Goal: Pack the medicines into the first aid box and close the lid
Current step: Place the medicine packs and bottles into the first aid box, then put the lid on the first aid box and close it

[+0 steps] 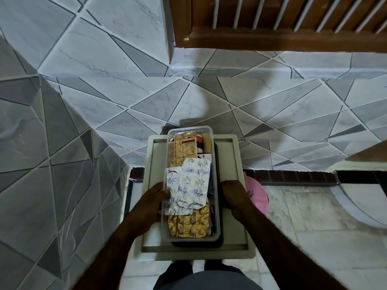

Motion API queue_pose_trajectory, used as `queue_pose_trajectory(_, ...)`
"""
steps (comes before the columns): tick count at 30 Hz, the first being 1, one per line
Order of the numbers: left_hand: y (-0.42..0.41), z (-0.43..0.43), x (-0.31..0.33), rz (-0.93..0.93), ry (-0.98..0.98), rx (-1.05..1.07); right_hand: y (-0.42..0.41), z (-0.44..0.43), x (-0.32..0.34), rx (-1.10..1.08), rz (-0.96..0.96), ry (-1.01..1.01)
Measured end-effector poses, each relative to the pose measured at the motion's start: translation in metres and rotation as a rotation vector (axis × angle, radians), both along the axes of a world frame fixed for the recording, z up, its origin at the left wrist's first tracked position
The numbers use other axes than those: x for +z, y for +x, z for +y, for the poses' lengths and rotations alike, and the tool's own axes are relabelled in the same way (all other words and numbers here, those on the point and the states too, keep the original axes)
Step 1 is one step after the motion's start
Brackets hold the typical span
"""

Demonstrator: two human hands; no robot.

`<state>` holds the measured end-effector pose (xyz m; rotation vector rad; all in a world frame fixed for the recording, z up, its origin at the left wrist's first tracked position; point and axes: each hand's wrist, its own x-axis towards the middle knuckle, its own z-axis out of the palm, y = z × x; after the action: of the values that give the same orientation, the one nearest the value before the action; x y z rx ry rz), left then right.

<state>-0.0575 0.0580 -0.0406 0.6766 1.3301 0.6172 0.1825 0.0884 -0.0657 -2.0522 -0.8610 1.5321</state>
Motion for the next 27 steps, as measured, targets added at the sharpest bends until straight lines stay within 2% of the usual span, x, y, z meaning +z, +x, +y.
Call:
queue_pose_trajectory(6, -0.001, -0.008, -0.003, 0.006, 0.014, 0.000, 0.005, -0.004, 0.017, -0.054, -0.028, 0.104)
queue_pose_trajectory(15, -0.005, -0.006, -0.001, 0.055, 0.008, -0.008, 0.068, 0.003, 0.053, -0.175, -0.046, 0.182)
queue_pose_trajectory(24, 0.004, -0.009, 0.006, 0.046, 0.016, -0.025, 0.104, 0.006, 0.096, -0.286, -0.119, 0.364)
queue_pose_trajectory(27, 0.007, -0.009, 0.008, 0.038, 0.022, -0.033, 0.103, 0.009, 0.111, -0.312, -0.087, 0.440)
